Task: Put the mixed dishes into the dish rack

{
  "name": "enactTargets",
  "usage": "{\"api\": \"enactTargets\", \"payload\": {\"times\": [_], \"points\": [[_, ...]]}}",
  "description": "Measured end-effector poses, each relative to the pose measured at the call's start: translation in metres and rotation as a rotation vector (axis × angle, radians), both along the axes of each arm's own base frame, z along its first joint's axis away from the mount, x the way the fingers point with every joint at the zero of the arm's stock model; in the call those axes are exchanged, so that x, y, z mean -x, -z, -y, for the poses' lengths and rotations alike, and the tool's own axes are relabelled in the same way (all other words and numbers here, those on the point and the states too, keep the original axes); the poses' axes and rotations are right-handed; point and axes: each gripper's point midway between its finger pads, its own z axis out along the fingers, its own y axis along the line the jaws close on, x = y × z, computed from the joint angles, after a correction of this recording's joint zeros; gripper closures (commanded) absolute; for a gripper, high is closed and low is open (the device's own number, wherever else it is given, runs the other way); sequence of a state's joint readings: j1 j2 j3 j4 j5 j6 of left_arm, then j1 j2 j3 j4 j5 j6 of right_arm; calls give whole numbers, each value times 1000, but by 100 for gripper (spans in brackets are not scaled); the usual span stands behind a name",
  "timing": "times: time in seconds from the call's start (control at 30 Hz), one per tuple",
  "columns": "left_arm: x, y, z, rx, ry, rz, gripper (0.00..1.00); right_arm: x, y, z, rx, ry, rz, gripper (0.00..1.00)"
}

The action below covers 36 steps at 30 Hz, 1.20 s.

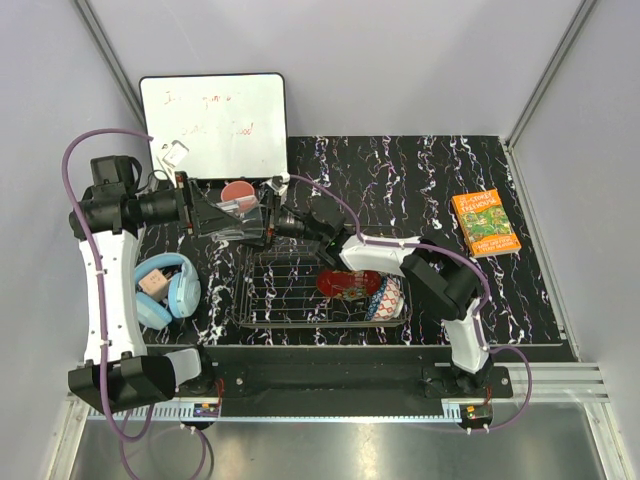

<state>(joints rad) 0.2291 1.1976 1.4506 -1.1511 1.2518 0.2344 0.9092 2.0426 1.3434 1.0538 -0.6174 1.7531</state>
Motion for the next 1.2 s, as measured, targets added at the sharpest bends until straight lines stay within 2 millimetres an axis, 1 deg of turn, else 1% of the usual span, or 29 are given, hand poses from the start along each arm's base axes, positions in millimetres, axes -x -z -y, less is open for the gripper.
{"api": "enactTargets", "payload": {"times": [0.03,0.07,0.1,0.2,0.23,0.3,0.37,0.43,0.47,0.5,0.53,0.6,0.73,0.8,0.93,1.0,1.07,1.1,1.2], "points": [[0,0,0,-2,-3,-3,100,0,2,0,3,4,3,37],[0,1,0,-3,-5,-6,100,-1,3,0,7,7,-1,27],[0,1,0,-3,-5,-8,100,-2,7,1,15,12,4,1],[4,-5,0,-12,-7,-10,99,-5,24,10,80,38,-5,0],[6,-9,0,-14,-6,-7,99,-7,32,17,114,56,-6,0],[11,-18,1,-29,-4,17,99,-11,41,33,171,88,-7,0],[14,-25,0,-56,-5,47,99,-13,39,49,203,120,24,0],[15,-30,-1,-96,-11,83,100,-14,34,69,253,164,62,0],[15,-29,-2,-121,-17,90,100,-16,29,78,265,191,84,0],[14,-27,-2,-150,-20,92,100,-19,23,92,292,228,108,0],[15,-22,0,-181,-16,82,100,-21,16,101,303,260,139,0],[15,-5,6,-247,0,44,100,-24,-5,124,329,342,215,0],[11,45,21,-433,43,-73,100,-13,-58,160,351,488,402,0],[4,70,28,-531,58,-124,100,-4,-85,180,345,569,495,0],[-25,118,37,-738,46,-203,100,10,-117,218,353,708,620,0],[-37,139,38,-829,34,-224,100,14,-124,231,359,752,652,0],[-47,155,40,-913,27,-226,100,16,-124,239,371,780,663,0],[-50,161,42,-945,26,-223,100,16,-121,242,380,791,665,0],[-57,174,47,-1007,27,-211,100,12,-100,247,439,806,645,0]]}}
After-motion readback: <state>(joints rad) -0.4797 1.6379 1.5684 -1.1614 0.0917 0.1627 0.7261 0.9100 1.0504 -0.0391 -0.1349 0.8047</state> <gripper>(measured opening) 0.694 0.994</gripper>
